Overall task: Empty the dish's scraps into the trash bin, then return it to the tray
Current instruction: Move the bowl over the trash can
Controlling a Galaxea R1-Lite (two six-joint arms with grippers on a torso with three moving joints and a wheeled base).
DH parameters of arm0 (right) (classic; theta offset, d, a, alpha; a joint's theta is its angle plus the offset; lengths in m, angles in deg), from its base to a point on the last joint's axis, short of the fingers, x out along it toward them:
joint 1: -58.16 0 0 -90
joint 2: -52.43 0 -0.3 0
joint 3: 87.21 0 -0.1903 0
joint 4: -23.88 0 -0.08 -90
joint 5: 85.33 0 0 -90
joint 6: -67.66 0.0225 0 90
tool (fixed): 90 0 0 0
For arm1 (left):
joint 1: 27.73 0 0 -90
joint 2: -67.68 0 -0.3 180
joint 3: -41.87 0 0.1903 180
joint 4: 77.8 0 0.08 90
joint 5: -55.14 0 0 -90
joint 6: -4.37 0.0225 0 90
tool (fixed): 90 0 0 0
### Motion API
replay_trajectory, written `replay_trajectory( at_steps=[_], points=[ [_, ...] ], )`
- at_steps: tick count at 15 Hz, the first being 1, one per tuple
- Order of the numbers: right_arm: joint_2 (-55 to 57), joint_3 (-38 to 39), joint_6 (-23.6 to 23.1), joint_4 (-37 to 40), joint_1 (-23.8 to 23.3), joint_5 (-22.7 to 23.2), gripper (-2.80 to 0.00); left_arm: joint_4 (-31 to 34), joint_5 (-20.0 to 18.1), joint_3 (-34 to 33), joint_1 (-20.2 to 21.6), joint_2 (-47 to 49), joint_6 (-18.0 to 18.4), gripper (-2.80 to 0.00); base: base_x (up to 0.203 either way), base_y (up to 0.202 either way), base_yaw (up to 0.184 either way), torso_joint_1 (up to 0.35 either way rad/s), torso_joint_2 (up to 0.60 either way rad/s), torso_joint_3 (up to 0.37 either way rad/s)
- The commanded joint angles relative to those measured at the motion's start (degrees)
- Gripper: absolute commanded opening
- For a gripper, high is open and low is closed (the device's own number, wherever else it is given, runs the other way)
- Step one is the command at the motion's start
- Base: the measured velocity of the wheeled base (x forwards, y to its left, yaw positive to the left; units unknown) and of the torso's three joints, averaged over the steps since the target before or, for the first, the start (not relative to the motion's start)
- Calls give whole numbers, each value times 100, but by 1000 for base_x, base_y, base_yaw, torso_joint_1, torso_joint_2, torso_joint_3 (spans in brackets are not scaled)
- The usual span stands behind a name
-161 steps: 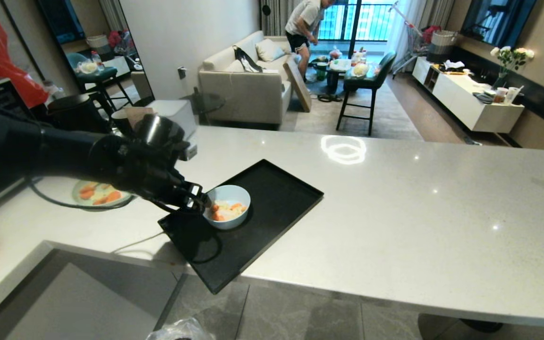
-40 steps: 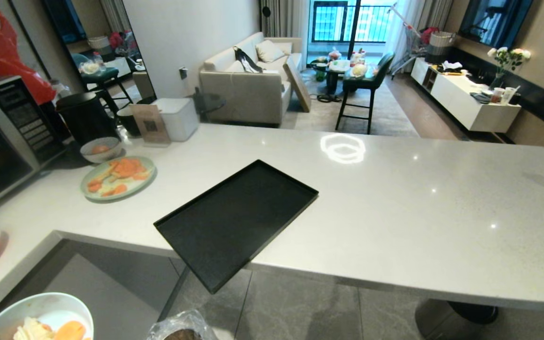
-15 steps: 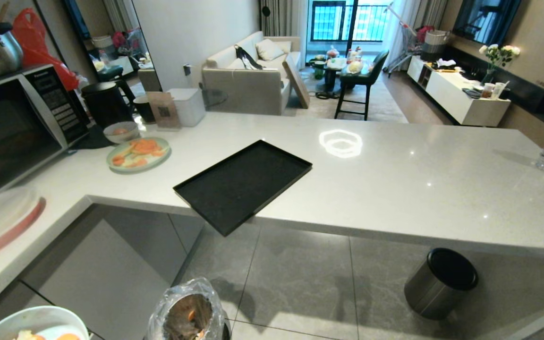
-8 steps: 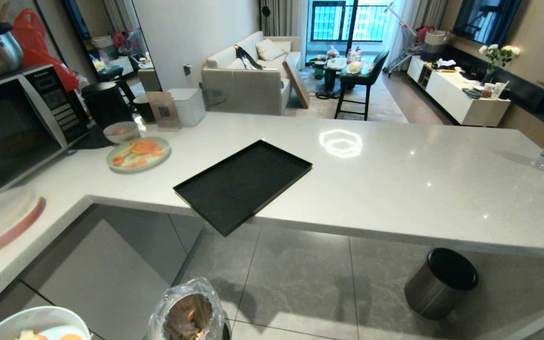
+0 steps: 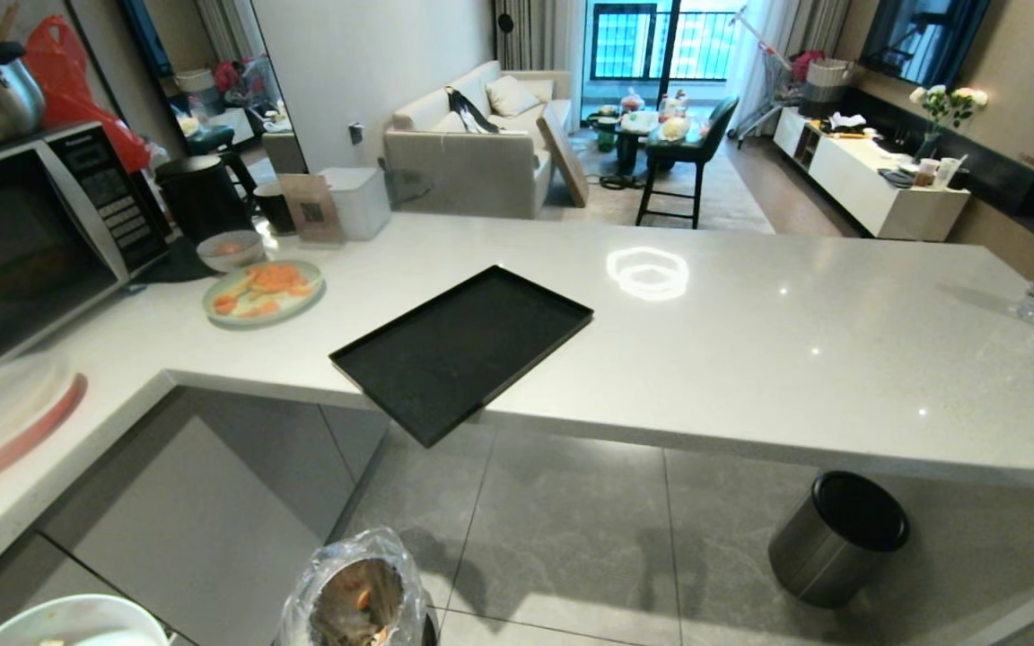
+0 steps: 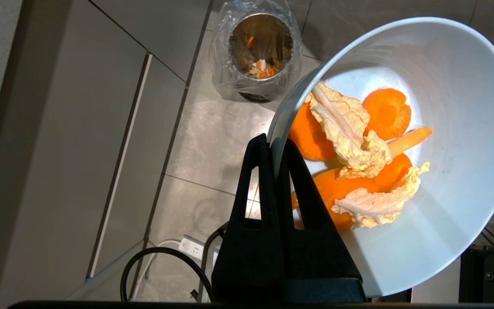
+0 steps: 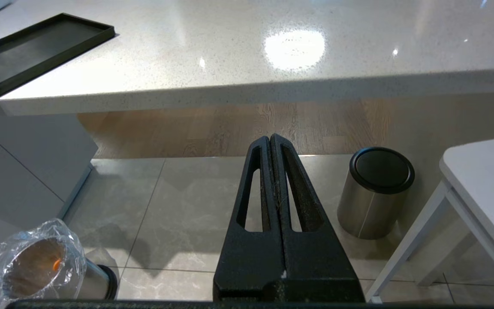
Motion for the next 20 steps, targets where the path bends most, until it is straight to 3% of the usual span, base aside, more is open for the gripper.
replay_trajectory(
  at_steps=[1, 12, 16, 20],
  points=[
    [6, 0, 8, 5, 0, -2, -280, 20, -4, 6, 4, 11, 11, -280, 0, 0, 0, -122, 319, 180],
    [6, 0, 8, -4, 0, -2, -280, 37, -13, -64, 39, 19, 2, -280, 0, 0, 0, -162, 464, 293],
    [6, 0, 8, -4, 0, -2, -280, 607, -30, -82, 113, 10, 3, -280, 0, 0, 0, -146, 519, 372],
    [6, 0, 8, -4, 0, -2, -280, 679, -48, -126, 162, 19, 20, -280, 0, 0, 0, -115, 504, 380]
  ],
)
